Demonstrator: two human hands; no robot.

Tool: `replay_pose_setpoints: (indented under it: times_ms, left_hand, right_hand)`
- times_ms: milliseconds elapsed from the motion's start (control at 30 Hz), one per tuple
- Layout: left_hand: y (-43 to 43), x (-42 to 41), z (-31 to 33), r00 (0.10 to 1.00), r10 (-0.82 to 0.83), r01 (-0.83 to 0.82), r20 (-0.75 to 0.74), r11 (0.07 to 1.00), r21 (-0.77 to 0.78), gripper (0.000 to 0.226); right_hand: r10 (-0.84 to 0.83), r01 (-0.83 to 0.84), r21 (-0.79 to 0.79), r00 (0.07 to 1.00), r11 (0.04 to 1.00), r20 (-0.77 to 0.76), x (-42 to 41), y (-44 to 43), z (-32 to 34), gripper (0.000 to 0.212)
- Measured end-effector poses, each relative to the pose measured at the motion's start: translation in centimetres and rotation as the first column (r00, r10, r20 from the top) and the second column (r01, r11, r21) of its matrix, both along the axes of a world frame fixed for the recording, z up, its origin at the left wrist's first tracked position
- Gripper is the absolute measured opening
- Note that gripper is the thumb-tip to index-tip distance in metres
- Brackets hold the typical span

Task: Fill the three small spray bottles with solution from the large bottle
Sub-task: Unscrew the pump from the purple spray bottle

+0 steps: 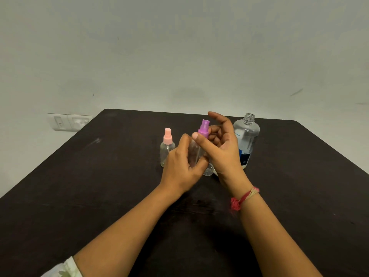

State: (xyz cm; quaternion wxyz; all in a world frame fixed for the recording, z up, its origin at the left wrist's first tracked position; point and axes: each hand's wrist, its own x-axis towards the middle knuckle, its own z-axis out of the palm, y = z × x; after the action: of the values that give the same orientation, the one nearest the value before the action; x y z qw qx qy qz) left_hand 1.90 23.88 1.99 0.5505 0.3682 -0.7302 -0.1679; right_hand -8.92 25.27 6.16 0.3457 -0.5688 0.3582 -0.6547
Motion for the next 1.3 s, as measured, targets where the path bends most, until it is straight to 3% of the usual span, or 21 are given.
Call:
replay_pose_setpoints:
  times_ms: [233, 533, 667, 733, 933, 1067, 1300]
  left_hand:
    - [0.1, 0.1, 0.1, 1.0, 0.006, -0.006, -0.012, 1.0, -0.022, 0.04]
    - [-0.1, 0.0, 0.1, 1.0, 0.003, -0.003, 0.028, 1.0, -0.006, 0.037]
    - [-0.1, 0.1, 0.0, 1.0, 0.002, -0.002, 0.01, 1.0, -0.003, 0.038]
    - [0.0, 0.1, 0.0, 1.0, 0.009, -0.009, 0.008, 1.0, -0.011, 0.039]
    - [-0.1, 0.2, 0.1, 1.0, -0.004, 0.004, -0.001, 1.0, -0.005, 0.036]
    - [-0.1, 0.3, 0.0, 1.0, 0.006, -0.006, 0.013, 1.0, -0.011, 0.032]
    - [-0.2, 0.1, 0.0, 1.0, -0.005, 0.005, -0.009, 1.0, -0.008, 0.034]
  right_hand:
    - [0.127, -0.126, -0.02, 0.991, 0.992, 0.037, 0.1, 0.5, 0.4, 0.047]
    - [-0.069, 0.069, 0.0, 0.998, 0.998, 0.016, 0.1, 0.0, 0.0, 0.047]
    - [0.081, -0.081, -0.006, 0.993, 0.997, 0.083, -0.1, 0.4, 0.5, 0.046]
    - [0.148, -0.147, -0.022, 0.988, 0.989, 0.036, -0.3, 0.5, 0.7, 0.05]
    - [-0.05, 0.048, -0.014, 0.994, 0.999, -0.097, -0.2, 0.1, 0.3, 0.049]
    - [0.005, -0.006, -0.014, 0.998, 1.0, -0.055, -0.6, 0.1, 0.4, 0.042]
    - [0.03, -0.028, -0.014, 0.982, 0.999, 0.186, -0.9, 0.2, 1.2, 0.035]
